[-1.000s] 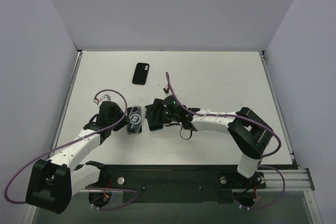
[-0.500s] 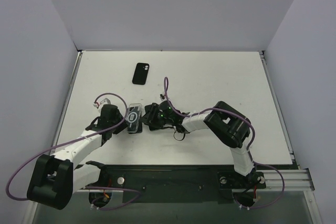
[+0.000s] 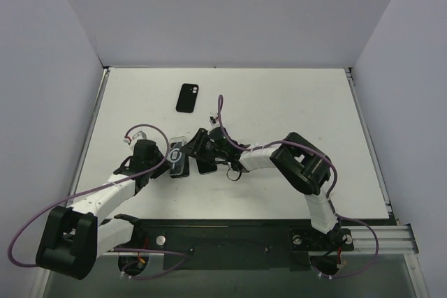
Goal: Take the phone out of the phone case
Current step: Pick up the phone case from the center of the board.
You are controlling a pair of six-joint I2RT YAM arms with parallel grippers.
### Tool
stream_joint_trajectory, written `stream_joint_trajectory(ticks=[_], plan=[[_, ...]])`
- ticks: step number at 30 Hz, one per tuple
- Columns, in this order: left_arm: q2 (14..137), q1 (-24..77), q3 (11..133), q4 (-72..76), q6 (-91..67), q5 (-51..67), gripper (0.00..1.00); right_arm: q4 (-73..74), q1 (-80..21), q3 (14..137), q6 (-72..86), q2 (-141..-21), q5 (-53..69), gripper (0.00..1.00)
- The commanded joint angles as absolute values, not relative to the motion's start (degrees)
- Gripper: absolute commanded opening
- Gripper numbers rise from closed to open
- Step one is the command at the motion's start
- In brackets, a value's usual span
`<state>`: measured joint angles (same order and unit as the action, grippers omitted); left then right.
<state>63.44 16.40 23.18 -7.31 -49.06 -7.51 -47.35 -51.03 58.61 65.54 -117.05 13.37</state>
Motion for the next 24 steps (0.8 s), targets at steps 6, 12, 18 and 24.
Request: stream_joint_trajectory(ticks=[6, 12, 18, 24], plan=[[62.06, 15.91, 22.24, -5.80, -49.92, -7.82, 0.41, -48.69, -51.24, 66.09, 65.48, -120.76, 14.06, 0.32], [61.61, 15.65, 22.24, -5.89, -49.75, -7.82, 0.41, -45.18, -51.15, 64.17, 63.37, -118.75, 12.22, 0.41], [63.46, 15.56, 21.36, -4.13, -50.10, -7.21, 0.41, -44.39, -51.33, 61.35, 61.96, -115.93, 12.13, 0.42], [64.34, 15.21, 21.36, -4.04, -50.27, -7.03, 0.41, -46.40, -51.86, 58.72, 62.58, -114.96, 12.39, 0.42]])
